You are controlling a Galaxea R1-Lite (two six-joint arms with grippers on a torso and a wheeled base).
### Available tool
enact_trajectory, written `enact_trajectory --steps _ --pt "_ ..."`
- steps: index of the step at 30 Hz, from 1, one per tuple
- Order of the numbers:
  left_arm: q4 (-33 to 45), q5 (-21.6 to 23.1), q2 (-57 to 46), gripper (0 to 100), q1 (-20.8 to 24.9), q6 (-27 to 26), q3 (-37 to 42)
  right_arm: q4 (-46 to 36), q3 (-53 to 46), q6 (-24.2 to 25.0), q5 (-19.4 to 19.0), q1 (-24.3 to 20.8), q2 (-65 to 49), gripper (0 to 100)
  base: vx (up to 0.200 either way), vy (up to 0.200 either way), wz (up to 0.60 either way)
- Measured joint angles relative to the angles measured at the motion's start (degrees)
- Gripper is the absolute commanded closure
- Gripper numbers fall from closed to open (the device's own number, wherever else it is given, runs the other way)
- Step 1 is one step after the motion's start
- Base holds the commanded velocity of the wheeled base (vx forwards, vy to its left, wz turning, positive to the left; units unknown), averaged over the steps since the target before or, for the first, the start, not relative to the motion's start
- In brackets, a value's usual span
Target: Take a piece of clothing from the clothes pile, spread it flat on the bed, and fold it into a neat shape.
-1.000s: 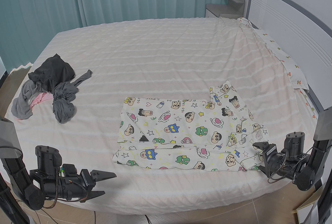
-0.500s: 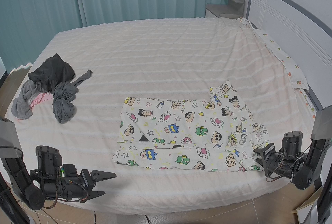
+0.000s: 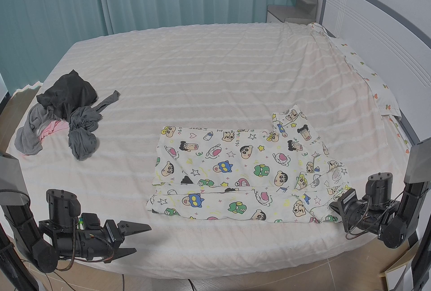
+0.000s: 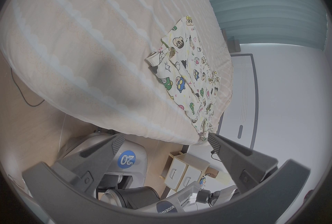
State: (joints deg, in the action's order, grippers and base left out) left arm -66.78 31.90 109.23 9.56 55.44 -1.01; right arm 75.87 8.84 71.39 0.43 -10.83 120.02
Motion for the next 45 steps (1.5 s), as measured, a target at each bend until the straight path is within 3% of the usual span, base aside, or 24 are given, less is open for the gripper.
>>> enact_trajectory --steps 5,12,26,45 --pt "0.00 0.00 0.00 0 0.00 0.00 0.00 -2.04 -0.16 -0.17 0.26 -0.94 -2.62 100 0.000 0.000 0.00" --pt "0.00 0.00 0.00 0 0.04 0.00 0.00 -11.72 2.01 -0.22 0.72 -2.27 -6.92 100 0.000 0.000 0.00" --pt "0.00 -0.02 0.04 0 0.02 0.00 0.00 -38.84 18.20 -0.22 1.82 -3.08 -15.56 100 0.000 0.000 0.00" --pt "-0.20 -0.10 0.34 0 0.04 -0.18 0.00 -59.51 32.83 0.05 1.80 -3.25 -20.27 100 0.000 0.000 0.00"
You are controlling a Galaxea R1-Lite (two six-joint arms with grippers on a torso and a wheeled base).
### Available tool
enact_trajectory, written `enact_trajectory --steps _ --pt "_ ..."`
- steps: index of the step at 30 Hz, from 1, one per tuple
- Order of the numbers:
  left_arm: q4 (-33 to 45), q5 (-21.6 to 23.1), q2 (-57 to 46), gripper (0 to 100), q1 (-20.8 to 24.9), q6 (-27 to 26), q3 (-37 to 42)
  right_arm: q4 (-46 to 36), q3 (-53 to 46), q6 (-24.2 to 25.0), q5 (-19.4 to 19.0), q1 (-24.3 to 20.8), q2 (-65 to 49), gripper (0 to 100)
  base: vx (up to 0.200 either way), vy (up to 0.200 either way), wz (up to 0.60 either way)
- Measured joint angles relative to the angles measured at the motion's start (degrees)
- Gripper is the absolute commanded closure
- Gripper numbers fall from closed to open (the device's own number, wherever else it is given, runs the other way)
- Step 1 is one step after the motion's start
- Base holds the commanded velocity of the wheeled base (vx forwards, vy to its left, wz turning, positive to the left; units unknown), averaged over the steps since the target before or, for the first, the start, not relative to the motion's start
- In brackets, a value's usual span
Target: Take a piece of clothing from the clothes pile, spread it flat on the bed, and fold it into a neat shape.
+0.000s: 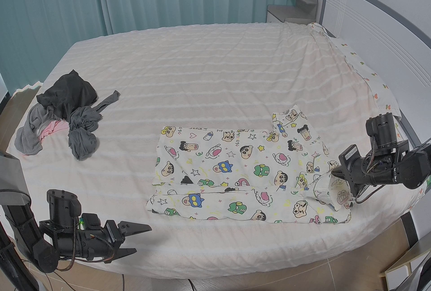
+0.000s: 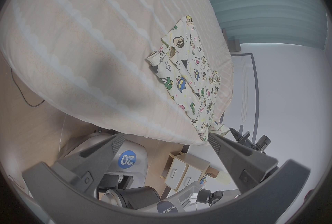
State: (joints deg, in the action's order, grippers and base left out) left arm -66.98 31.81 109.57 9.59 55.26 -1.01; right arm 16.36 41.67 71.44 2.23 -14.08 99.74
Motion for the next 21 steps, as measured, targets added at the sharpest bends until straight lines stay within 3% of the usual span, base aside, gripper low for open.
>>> enact_trajectory --steps 9,21 --pt "0.00 0.00 0.13 0 -0.04 0.00 0.00 -3.50 1.24 3.91 -0.82 -0.69 -0.13 100 0.000 0.000 0.00" --pt "0.02 0.00 0.13 0 -0.04 0.00 0.00 -3.15 -4.05 6.16 -3.90 0.22 0.12 100 0.000 0.000 0.00"
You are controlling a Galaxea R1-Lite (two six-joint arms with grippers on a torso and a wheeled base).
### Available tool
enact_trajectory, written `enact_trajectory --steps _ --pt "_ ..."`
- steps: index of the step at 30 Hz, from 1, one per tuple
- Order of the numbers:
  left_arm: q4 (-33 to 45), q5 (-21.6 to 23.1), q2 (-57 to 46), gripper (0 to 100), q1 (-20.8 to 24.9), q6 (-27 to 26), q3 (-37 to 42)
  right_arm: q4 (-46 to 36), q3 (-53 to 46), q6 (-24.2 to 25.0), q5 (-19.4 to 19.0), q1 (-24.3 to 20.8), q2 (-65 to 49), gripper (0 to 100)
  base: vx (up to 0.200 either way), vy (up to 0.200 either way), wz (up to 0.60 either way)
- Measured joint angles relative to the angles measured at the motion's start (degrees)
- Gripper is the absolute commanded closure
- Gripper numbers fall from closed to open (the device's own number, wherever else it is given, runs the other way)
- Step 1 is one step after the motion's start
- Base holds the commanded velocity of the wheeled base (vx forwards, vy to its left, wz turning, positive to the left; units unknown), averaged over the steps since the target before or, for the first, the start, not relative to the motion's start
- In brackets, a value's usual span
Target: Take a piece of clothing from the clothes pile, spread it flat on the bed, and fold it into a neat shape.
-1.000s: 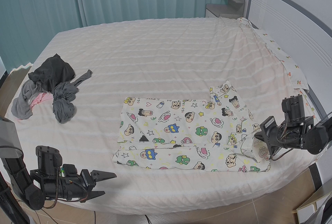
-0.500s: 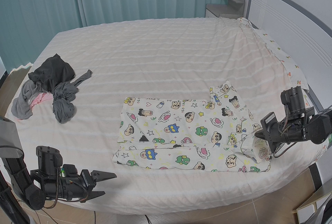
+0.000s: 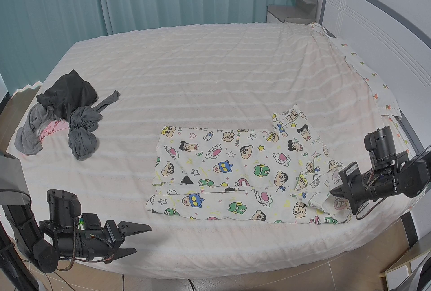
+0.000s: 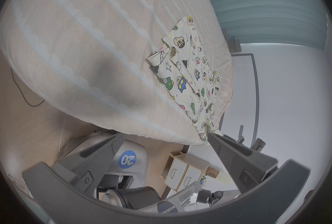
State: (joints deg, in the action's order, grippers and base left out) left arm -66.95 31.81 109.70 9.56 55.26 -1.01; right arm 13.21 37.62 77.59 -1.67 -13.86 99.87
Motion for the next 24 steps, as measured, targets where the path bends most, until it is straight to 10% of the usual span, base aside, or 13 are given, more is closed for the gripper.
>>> enact_trajectory --steps 20,21,24 --pt "0.00 -0.26 0.07 0 0.11 -0.02 0.00 15.30 -11.85 0.02 -0.87 0.17 6.39 100 0.000 0.000 0.00" --pt "0.02 -0.26 0.07 0 0.13 0.00 0.00 15.96 -12.19 0.02 -1.11 0.13 6.67 0 0.000 0.000 0.00" --pt "0.02 -0.26 0.09 0 0.15 0.00 0.00 16.23 -12.90 0.00 -1.30 0.13 7.27 0 0.000 0.000 0.00"
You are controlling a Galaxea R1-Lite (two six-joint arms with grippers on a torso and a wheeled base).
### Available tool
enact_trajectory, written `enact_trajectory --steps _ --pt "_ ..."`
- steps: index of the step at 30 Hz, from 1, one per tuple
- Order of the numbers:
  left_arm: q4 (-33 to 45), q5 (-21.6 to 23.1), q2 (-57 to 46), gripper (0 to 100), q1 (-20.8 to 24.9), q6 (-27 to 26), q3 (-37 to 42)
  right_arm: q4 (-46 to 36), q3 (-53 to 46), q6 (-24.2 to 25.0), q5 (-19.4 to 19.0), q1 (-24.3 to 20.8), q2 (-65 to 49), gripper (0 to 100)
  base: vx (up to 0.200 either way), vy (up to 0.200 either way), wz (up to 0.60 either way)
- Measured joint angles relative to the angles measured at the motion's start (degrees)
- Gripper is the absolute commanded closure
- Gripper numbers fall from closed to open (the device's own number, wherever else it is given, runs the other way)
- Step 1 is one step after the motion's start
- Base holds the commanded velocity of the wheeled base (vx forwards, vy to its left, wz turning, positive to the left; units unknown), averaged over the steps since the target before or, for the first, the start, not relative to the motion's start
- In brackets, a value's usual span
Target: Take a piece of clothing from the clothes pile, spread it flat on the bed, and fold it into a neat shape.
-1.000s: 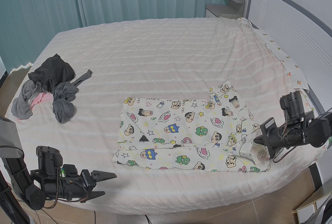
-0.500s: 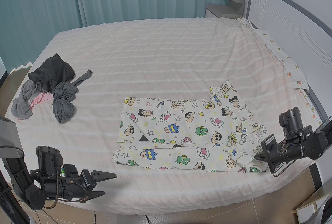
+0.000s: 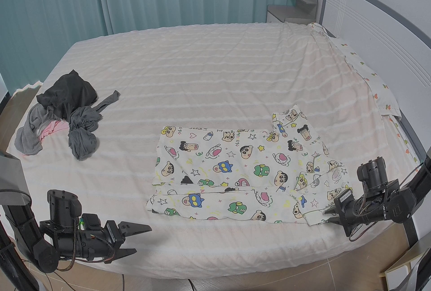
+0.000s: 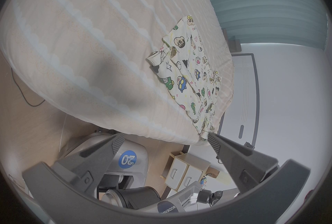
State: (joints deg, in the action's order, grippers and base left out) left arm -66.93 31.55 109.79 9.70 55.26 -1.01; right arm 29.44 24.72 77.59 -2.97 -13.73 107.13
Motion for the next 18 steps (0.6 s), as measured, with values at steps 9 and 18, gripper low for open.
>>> enact_trajectory --steps 9,18 --pt "0.01 0.00 0.00 0 0.00 -0.02 0.00 0.06 -1.71 -0.57 0.33 0.06 -1.40 0 0.000 0.000 0.00" --pt "0.06 0.01 0.00 0 0.05 -0.02 0.02 0.41 0.60 -3.91 -2.30 1.80 -7.59 0 0.000 0.000 0.00"
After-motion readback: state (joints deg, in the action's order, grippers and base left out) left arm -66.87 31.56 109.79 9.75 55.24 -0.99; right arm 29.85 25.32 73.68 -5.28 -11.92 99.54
